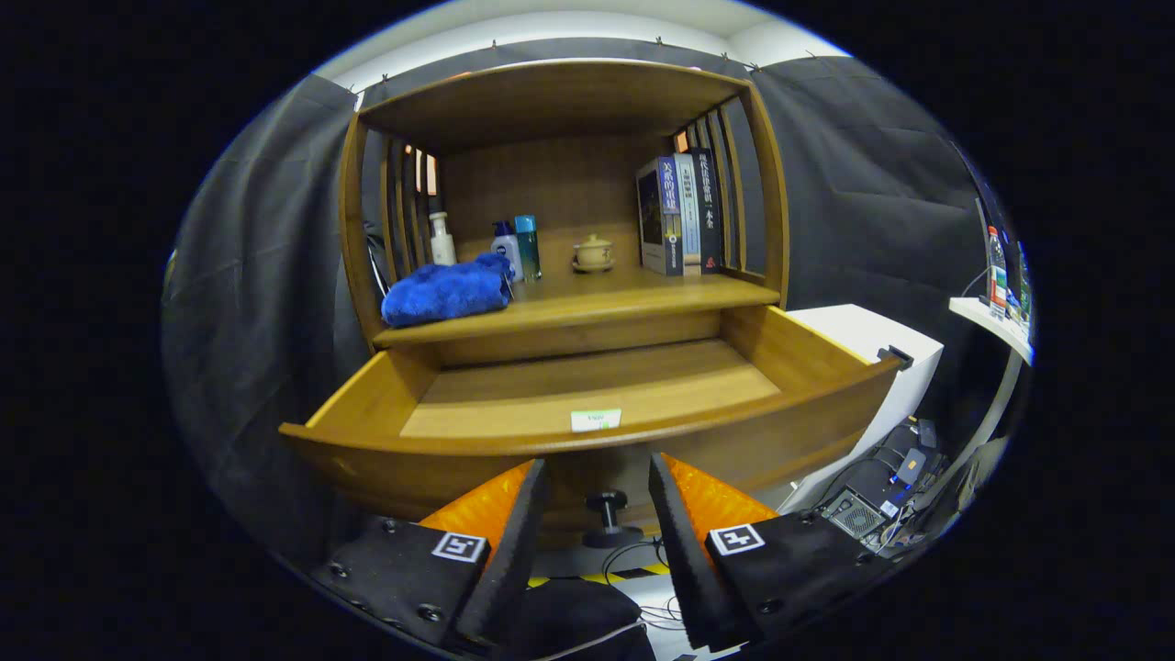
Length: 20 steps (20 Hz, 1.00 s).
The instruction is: Pull open the drawer, take out the items inside it, and place them on the countertop above the cabinet.
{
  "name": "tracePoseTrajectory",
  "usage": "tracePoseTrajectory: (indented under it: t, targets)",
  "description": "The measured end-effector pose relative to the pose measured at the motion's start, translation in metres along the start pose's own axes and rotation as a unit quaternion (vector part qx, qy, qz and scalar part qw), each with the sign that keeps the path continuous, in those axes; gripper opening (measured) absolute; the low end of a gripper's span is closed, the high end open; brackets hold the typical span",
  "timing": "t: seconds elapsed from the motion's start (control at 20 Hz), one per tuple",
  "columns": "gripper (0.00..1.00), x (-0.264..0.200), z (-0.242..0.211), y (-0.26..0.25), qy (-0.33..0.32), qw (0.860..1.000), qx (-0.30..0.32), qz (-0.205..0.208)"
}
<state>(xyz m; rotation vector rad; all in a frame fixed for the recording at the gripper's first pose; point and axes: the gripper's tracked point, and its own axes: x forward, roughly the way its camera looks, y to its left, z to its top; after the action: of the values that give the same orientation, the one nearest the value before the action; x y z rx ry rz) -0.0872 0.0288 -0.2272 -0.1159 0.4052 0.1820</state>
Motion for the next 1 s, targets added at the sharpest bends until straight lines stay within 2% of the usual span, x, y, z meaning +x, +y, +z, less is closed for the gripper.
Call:
tracePoseTrajectory:
  t: [0.15,0.45,0.5,0.8,1.0]
  targets:
    - [0.78,0.003,0.037,0.009,-0.025,1.000,0.013,0.011]
    - [0.99,0.030,0.080,0.021,-0.035,0.999,-0.001,0.015]
    - [0.99,0.035,0.082,0.024,-0.029,0.999,-0.004,0.016]
    - [0.99,0.085,0.078,0.029,0.055,0.998,-0.009,0.021]
    - [0.99,0.114,0.062,0.026,0.132,0.991,-0.025,0.019]
